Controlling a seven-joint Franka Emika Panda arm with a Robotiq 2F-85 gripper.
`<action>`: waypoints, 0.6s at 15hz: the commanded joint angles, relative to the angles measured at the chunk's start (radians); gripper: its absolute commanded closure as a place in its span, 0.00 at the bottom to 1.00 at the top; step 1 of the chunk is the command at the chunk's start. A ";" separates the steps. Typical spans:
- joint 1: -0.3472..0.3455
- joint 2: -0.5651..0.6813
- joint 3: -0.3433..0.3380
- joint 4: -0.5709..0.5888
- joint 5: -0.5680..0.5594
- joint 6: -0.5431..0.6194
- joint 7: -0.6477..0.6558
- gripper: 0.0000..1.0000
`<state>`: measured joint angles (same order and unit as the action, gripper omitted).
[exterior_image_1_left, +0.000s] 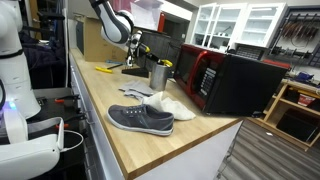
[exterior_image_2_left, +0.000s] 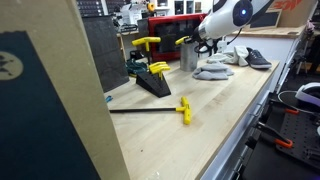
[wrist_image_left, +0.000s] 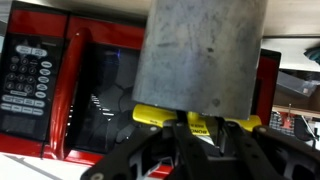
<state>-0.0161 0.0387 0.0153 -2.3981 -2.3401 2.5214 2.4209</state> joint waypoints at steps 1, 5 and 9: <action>-0.003 -0.084 -0.003 -0.031 -0.020 0.081 0.094 0.39; 0.006 -0.119 -0.015 -0.017 0.005 0.140 0.062 0.11; 0.012 -0.163 -0.031 -0.015 0.067 0.235 -0.010 0.00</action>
<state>-0.0123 -0.0672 0.0131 -2.4072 -2.2996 2.6206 2.3834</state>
